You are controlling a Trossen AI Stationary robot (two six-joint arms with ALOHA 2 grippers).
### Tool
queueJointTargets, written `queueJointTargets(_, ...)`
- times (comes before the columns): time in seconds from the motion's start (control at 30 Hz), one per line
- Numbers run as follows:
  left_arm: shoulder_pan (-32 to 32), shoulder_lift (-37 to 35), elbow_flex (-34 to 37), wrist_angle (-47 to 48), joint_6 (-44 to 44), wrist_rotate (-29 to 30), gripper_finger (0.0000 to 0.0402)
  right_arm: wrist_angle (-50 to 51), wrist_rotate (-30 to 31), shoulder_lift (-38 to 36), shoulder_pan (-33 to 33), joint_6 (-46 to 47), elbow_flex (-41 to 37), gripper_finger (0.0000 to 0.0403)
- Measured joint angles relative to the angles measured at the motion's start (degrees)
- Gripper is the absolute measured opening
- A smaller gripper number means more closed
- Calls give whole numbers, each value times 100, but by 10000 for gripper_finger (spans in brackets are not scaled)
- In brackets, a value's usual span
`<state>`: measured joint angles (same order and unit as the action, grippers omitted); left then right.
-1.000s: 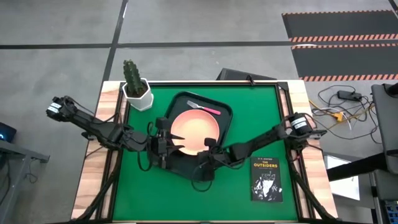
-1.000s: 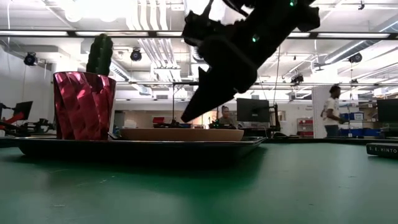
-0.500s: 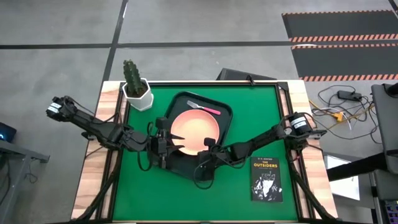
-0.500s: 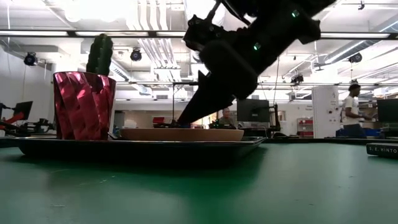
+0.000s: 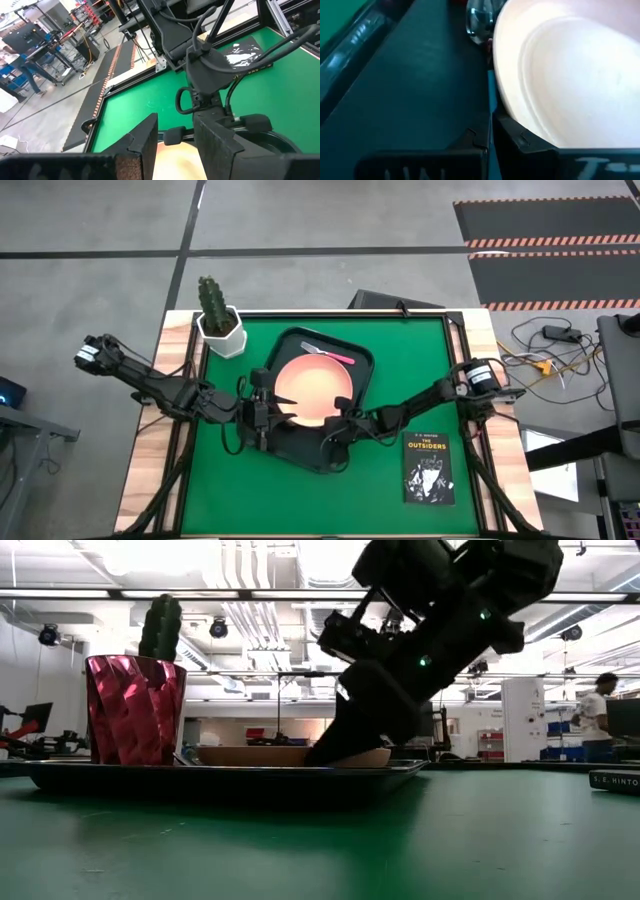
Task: Pick and place plate/cup/fork/spoon on tray
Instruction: Adjust the blue spoon
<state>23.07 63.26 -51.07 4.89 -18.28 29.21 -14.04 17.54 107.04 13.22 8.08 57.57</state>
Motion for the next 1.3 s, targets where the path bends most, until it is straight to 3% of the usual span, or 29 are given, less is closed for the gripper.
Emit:
queueJointTargets(0.4, 0, 2, 0, 0, 4, 0, 109, -255, 33, 2, -127, 32, 1, 9)
queueJointTargets(0.73, 0, 2, 11, 0, 8, 0, 109, 464, 1, 0, -109, 245, 4, 9)
queueJointTargets(1.3, -1, 2, 16, -7, 6, -2, 109, 198, -465, -18, -9, 1038, 23, 9)
